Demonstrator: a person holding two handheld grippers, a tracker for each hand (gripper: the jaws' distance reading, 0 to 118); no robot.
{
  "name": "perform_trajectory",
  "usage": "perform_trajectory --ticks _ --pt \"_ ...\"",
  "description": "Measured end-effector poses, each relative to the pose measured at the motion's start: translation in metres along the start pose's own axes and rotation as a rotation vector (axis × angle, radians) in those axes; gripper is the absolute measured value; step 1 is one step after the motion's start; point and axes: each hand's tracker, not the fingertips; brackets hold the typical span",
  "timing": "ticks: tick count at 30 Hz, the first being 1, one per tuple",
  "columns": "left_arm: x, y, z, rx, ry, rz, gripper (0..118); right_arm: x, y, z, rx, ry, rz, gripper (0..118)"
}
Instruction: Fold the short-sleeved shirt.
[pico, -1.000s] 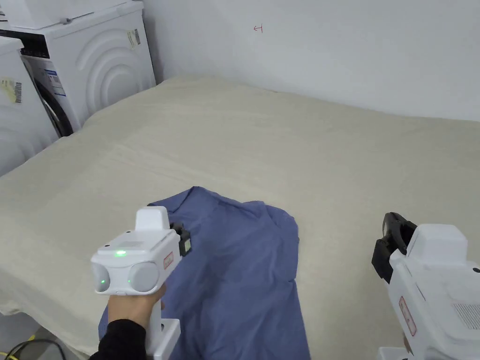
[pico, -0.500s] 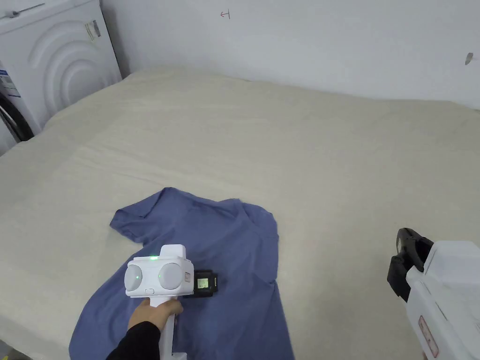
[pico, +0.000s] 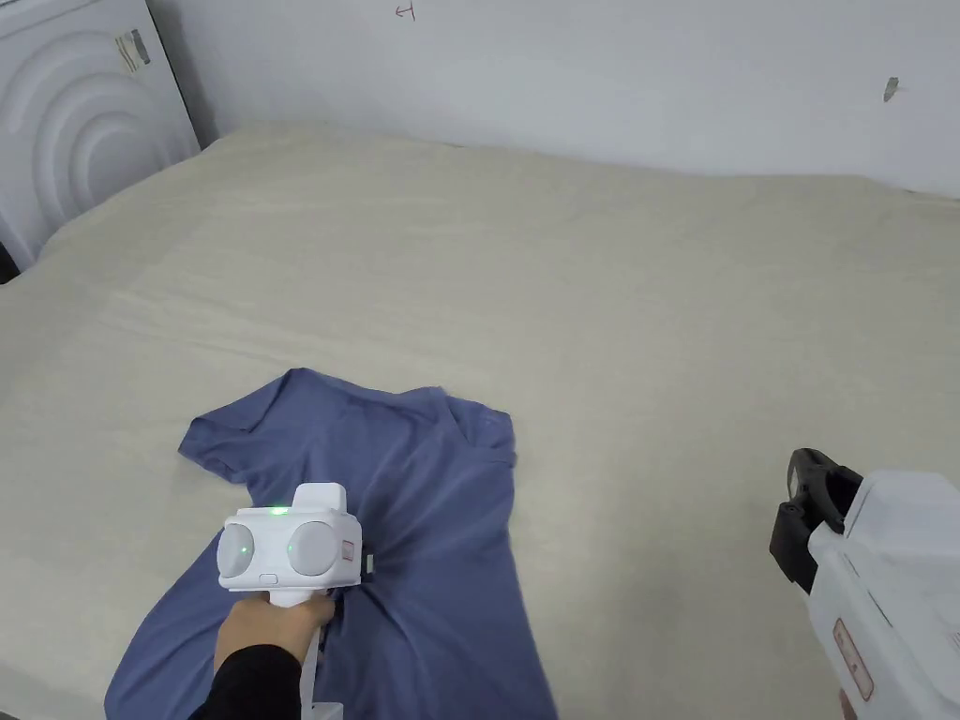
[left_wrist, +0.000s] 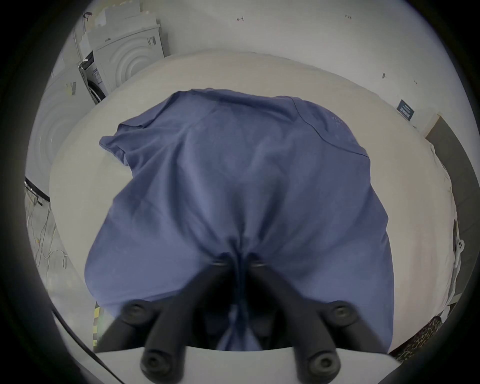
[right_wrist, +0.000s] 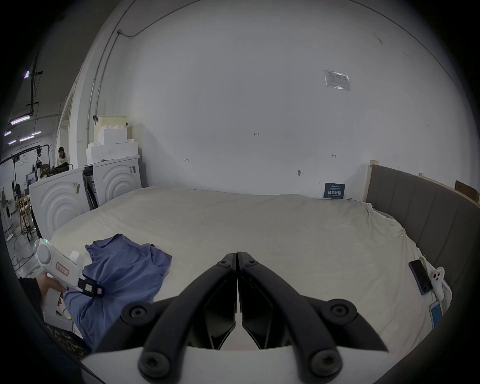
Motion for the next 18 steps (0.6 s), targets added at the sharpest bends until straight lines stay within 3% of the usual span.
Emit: perform_trajectory --ticks 10,18 --pt "-0.041 0.005 0.045 0.128 -0.237 0.199 0 0.013 0.003 0.009 0.017 -0.006 -0.019 0" --pt "-0.025 0.017 0.100 0.236 -0.452 0.205 0 0.032 0.008 0.030 0.045 -0.041 -0.032 0"
